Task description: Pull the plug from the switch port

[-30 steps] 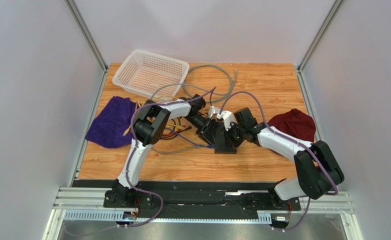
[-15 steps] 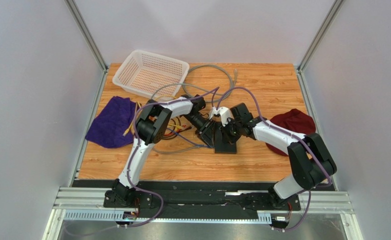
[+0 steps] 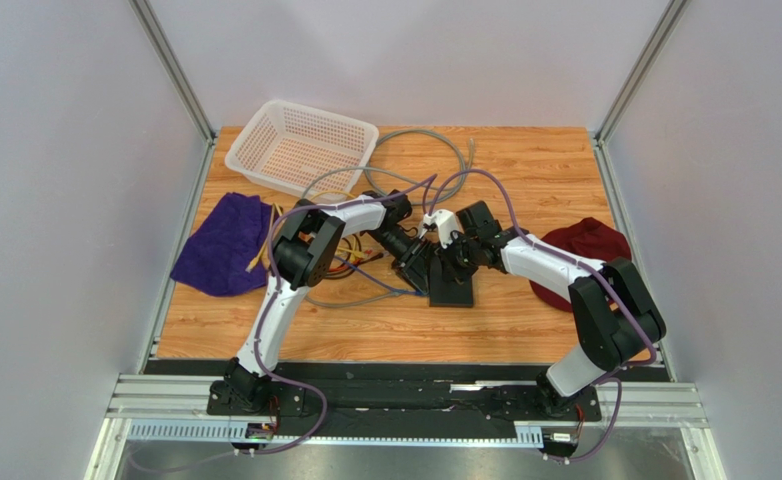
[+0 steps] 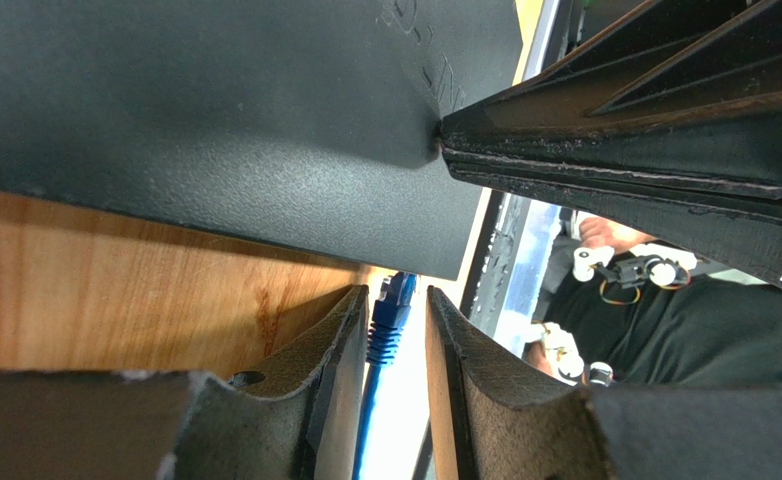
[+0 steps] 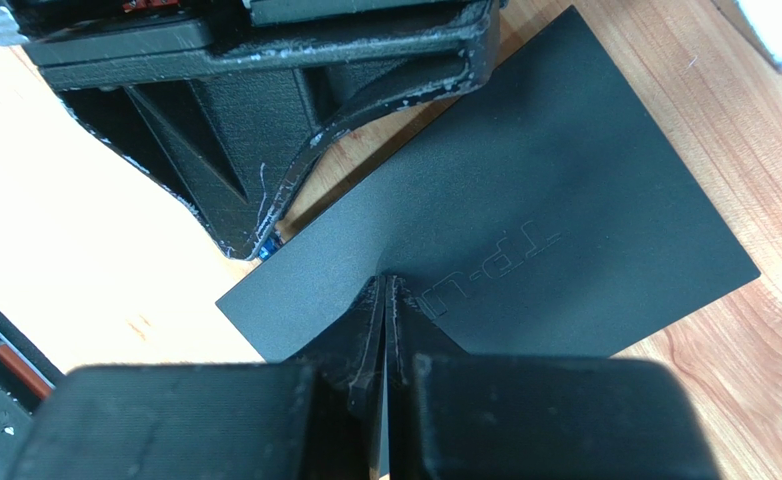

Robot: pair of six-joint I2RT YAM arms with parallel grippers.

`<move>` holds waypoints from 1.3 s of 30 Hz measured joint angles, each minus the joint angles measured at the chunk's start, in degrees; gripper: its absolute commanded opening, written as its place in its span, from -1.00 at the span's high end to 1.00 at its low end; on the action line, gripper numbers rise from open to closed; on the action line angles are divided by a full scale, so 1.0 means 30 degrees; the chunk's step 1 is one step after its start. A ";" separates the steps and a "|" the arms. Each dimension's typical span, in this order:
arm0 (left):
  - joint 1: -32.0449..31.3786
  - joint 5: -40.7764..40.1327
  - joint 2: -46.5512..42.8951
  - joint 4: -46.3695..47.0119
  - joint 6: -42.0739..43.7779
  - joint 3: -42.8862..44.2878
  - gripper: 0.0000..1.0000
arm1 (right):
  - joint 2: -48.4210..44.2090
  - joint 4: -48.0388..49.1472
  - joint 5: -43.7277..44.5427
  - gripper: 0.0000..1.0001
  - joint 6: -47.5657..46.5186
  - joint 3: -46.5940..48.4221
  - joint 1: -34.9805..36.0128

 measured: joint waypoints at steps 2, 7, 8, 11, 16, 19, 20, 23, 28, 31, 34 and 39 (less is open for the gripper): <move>-0.0015 0.0117 0.0022 0.0138 -0.0153 -0.0066 0.28 | -0.0015 0.0051 -0.0015 0.95 0.0000 -0.0051 0.0000; -0.0073 0.0029 0.0022 0.0350 -0.0474 -0.0124 0.35 | -0.0175 0.0291 -0.0044 0.95 0.0000 -0.0277 0.0000; -0.0087 0.0000 0.0022 0.0408 -0.0576 -0.0131 0.39 | -0.0204 0.0350 -0.0058 0.95 0.0000 -0.0321 0.0000; -0.0117 -0.0138 0.0029 0.0546 -0.0852 -0.0153 0.49 | -0.0219 0.0386 -0.0058 0.95 0.0007 -0.0350 0.0000; -0.0138 -0.0022 0.0175 0.0641 -0.1399 -0.0153 0.73 | -0.0219 0.0379 -0.0066 0.95 0.0022 -0.0357 0.0000; -0.0175 0.0277 0.0335 0.0721 -0.1741 -0.0146 0.98 | -0.0255 0.0423 -0.0073 0.94 0.0029 -0.0415 -0.0007; -0.0175 0.0437 0.0423 0.0743 -0.1814 -0.0146 1.00 | -0.0277 0.0444 -0.0073 0.95 0.0029 -0.0444 -0.0007; -0.0175 0.0823 0.0583 0.0772 -0.1902 -0.0117 1.00 | -0.0321 0.0495 -0.0073 0.94 0.0029 -0.0495 -0.0007; -0.0182 0.0743 0.0597 0.0313 -0.1413 0.0131 1.00 | -0.0415 0.0656 -0.0073 0.95 0.0029 -0.0634 -0.0007; -0.0204 0.0597 0.0597 -0.0073 -0.0612 0.0226 1.00 | -0.0466 0.0794 -0.0073 0.95 0.0022 -0.0736 -0.0007; -0.0204 0.0699 0.0597 -0.0138 0.0073 0.0175 1.00 | -0.0525 0.0911 -0.0080 0.94 0.0022 -0.0831 -0.0007; -0.0153 0.0590 0.0597 -0.0641 0.0488 0.0372 1.00 | -0.0539 0.0991 -0.0087 0.94 0.0022 -0.0874 -0.0007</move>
